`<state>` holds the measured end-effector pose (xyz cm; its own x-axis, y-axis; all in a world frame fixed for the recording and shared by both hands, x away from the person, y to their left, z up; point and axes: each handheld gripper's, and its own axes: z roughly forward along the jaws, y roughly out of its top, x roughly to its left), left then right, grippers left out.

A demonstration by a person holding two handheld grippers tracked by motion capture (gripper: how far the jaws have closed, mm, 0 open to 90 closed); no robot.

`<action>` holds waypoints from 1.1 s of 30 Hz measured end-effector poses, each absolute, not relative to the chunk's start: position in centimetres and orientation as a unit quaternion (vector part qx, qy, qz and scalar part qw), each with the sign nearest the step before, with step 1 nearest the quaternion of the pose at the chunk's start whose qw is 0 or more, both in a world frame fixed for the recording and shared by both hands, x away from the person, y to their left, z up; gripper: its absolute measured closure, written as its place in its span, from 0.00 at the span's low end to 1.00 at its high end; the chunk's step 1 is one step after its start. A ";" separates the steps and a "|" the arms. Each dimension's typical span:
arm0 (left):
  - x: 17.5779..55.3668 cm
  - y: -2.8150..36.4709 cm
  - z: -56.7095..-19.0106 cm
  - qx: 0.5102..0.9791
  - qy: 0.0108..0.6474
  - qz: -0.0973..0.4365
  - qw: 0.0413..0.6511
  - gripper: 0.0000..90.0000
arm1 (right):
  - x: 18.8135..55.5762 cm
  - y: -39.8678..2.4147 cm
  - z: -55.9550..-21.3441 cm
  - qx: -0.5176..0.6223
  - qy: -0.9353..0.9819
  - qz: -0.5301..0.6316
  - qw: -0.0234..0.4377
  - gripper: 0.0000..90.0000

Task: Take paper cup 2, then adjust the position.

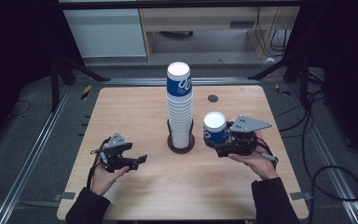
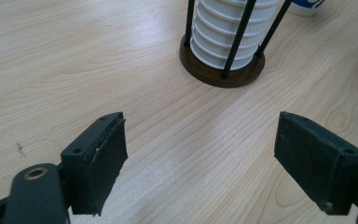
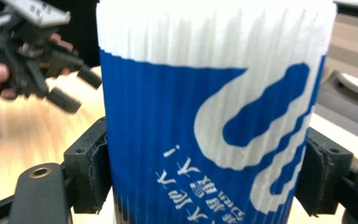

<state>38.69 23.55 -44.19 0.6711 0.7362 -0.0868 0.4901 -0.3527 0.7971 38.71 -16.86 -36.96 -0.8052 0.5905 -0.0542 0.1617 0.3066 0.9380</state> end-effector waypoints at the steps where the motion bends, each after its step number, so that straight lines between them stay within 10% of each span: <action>1: 38.7 23.5 -44.2 0.810 0.377 0.145 0.425 0.18 | 38.6 -16.8 -37.3 0.234 0.788 0.536 0.193 0.23; 33: 36.9 21.2 -42.6 0.840 0.291 0.101 0.447 0.18 | 38.0 -10.6 -43.0 0.110 0.884 0.439 0.114 0.23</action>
<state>36.91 21.22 -42.55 0.8104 0.5790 -0.0898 0.3979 -0.4314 0.8097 38.04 -10.56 -42.97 -0.9496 0.2952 -0.1058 0.0943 0.5906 0.8014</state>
